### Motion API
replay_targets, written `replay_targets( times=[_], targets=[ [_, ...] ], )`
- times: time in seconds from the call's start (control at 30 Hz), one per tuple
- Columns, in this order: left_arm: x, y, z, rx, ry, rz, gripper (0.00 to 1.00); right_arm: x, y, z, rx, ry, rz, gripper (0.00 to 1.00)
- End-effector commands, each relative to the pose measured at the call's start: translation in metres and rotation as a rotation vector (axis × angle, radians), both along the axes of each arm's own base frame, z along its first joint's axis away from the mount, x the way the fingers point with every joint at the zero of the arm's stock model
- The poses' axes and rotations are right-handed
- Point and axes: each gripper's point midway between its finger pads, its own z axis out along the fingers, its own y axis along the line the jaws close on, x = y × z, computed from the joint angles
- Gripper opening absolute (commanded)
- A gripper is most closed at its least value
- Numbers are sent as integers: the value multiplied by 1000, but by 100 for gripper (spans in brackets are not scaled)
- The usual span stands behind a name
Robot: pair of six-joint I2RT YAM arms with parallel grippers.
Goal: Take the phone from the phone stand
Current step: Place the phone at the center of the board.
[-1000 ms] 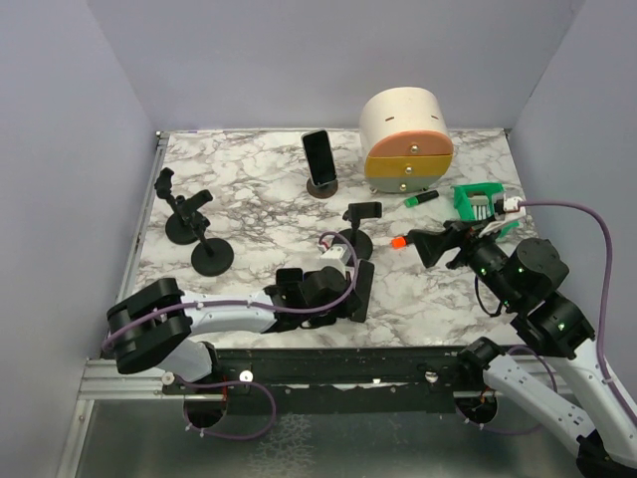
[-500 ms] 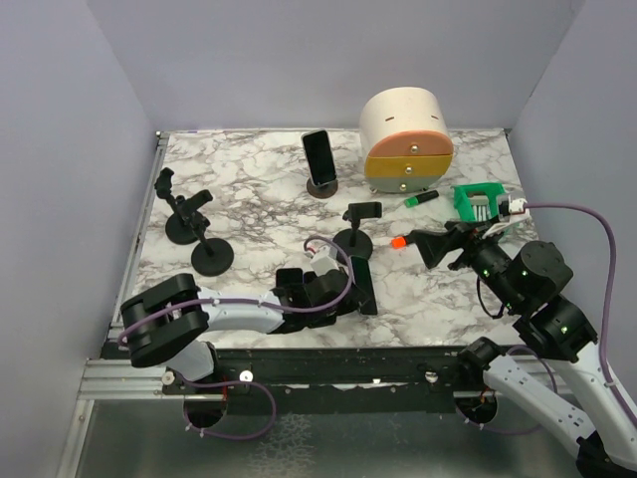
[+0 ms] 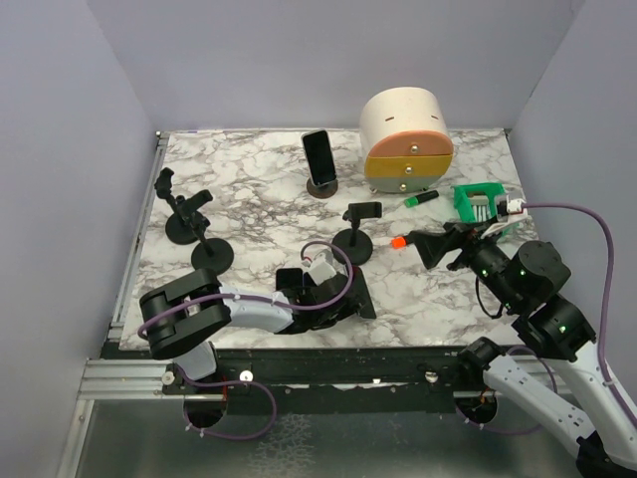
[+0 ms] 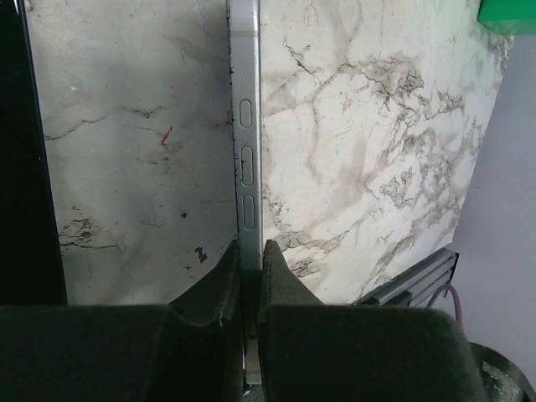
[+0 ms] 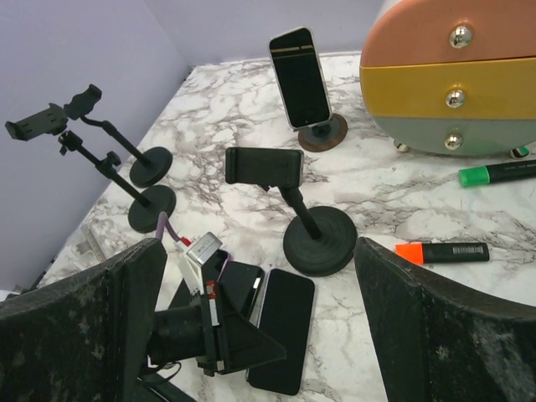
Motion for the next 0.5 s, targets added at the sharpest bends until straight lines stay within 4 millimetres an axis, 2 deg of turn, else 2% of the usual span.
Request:
replay_targets(
  times=[0.0, 0.1, 0.23, 0.47],
  targets=[
    [7, -6, 3, -10, -22, 29, 5, 0, 8, -8, 10, 19, 28, 100],
    [5, -5, -2, 0, -16, 20, 16, 1, 9, -11, 9, 26, 33, 100],
    [2, -1, -7, 14, -9, 13, 25, 1, 10, -12, 10, 30, 35, 100],
    [-1, 6, -11, 25, 0, 16, 29, 0, 9, -16, 12, 38, 32, 100]
  ],
)
